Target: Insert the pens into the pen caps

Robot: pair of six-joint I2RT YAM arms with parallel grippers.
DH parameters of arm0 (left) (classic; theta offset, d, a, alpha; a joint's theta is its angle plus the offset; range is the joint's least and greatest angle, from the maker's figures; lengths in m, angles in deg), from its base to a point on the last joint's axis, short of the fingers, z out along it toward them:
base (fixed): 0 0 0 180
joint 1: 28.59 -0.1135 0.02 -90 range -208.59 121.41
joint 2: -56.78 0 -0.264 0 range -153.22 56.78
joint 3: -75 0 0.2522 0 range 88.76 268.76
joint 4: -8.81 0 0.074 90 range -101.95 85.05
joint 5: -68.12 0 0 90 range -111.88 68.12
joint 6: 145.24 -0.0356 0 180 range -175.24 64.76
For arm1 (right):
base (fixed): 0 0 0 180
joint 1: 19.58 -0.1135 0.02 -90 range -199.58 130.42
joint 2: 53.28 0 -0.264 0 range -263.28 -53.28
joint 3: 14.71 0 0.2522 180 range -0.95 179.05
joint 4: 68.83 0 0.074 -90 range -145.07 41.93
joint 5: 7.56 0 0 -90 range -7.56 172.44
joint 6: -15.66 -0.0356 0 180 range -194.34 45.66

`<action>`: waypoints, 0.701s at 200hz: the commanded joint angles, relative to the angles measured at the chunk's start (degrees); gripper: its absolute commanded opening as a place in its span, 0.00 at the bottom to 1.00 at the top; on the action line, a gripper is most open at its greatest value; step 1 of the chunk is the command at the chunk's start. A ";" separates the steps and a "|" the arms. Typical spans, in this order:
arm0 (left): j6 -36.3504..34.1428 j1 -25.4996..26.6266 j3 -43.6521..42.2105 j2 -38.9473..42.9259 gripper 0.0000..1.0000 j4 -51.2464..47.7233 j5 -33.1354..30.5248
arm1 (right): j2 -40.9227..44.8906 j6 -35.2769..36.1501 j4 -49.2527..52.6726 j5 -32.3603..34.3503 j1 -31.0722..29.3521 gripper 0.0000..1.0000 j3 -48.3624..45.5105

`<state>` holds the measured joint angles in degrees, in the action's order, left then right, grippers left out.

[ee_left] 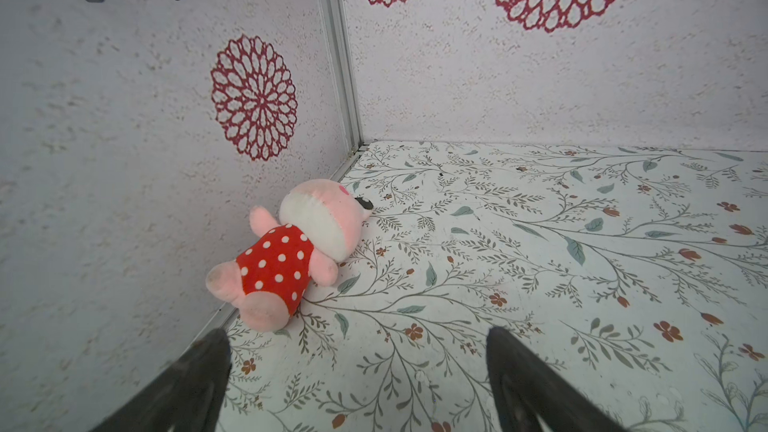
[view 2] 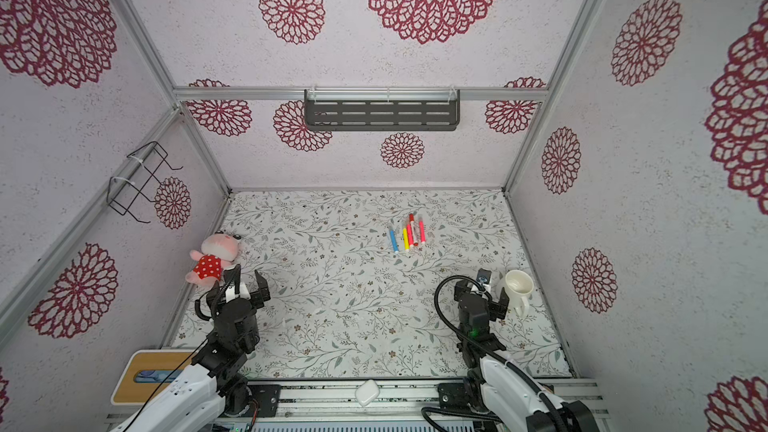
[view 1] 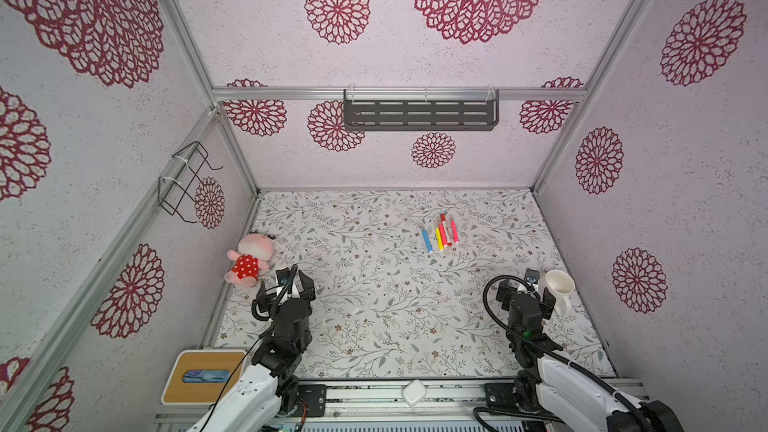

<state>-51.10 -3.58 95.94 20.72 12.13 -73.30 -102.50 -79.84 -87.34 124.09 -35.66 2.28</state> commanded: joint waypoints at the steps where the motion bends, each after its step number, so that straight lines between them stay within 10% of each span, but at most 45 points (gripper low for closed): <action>1: -1.93 -0.92 -1.13 -0.35 0.97 4.22 1.61 | -1.33 0.92 -5.36 -0.40 0.73 0.99 2.01; 140: -3.61 -3.79 -3.67 -1.24 0.97 12.32 3.03 | -5.93 1.67 -16.48 -1.29 3.16 0.99 0.30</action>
<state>-53.33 -6.33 92.75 20.09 21.49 -71.18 -109.03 -78.85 -99.04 123.06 -32.93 2.28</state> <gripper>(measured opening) 0.976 0.989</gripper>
